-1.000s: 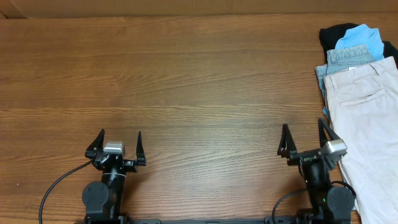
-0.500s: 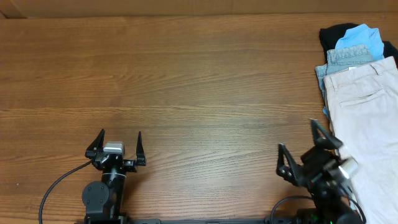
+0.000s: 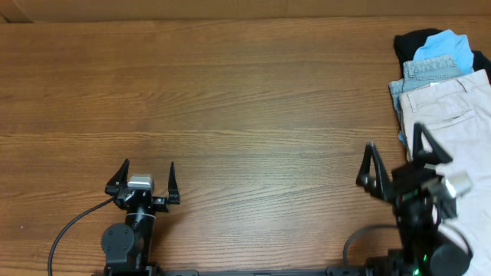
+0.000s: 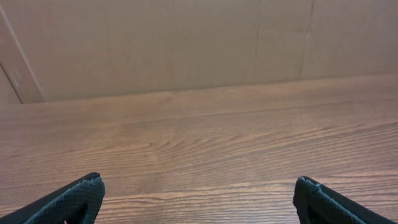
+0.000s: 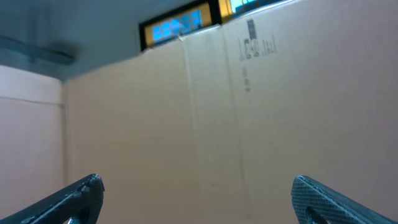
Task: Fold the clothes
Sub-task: 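Reach the right gripper up to the beige shorts atop the stack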
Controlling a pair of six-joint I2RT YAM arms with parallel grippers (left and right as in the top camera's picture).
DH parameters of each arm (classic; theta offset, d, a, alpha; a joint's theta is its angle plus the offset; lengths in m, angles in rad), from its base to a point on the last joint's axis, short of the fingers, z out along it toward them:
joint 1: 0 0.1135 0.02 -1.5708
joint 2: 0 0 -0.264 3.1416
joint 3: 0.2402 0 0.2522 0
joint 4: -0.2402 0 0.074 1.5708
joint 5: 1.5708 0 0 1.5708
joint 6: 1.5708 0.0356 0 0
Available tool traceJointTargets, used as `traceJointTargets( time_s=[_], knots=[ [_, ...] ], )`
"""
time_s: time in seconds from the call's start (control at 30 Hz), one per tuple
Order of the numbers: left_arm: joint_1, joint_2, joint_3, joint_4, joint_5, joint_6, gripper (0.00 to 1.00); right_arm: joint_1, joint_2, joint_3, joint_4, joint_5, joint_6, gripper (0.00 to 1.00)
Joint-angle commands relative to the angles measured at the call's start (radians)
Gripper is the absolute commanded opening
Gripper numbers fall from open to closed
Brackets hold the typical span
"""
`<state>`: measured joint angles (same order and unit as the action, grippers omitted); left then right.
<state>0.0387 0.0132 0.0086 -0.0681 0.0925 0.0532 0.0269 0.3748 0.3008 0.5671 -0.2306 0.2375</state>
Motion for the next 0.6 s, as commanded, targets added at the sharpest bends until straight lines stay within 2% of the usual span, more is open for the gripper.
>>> traceJointTargets(
  time_s=[0.0,0.07,0.17,0.33,0.47,0.57],
  knots=[
    [-0.006,-0.004,-0.004,-0.002,-0.007,-0.016,1.0,0.0,0.164,0.13,-0.009,0.021,-0.09,1.0],
    [-0.006,-0.004,-0.004,-0.002,-0.007,-0.016,1.0,-0.002,0.273,0.221,-0.06,0.021,-0.099,1.0],
    [-0.006,-0.004,-0.004,-0.002,-0.007,-0.016,1.0,-0.003,0.452,0.388,-0.195,0.03,-0.204,1.0],
    [-0.006,-0.004,-0.004,-0.002,-0.007,-0.016,1.0,-0.02,0.764,0.716,-0.549,0.275,-0.267,1.0],
    [-0.006,-0.004,-0.004,-0.002,-0.007,-0.016,1.0,-0.077,0.991,0.974,-0.824,0.337,-0.379,1.0],
    [-0.006,-0.004,-0.004,-0.002,-0.007,-0.016,1.0,-0.14,1.133,1.133,-1.002,0.374,-0.384,1.0]
  ],
)
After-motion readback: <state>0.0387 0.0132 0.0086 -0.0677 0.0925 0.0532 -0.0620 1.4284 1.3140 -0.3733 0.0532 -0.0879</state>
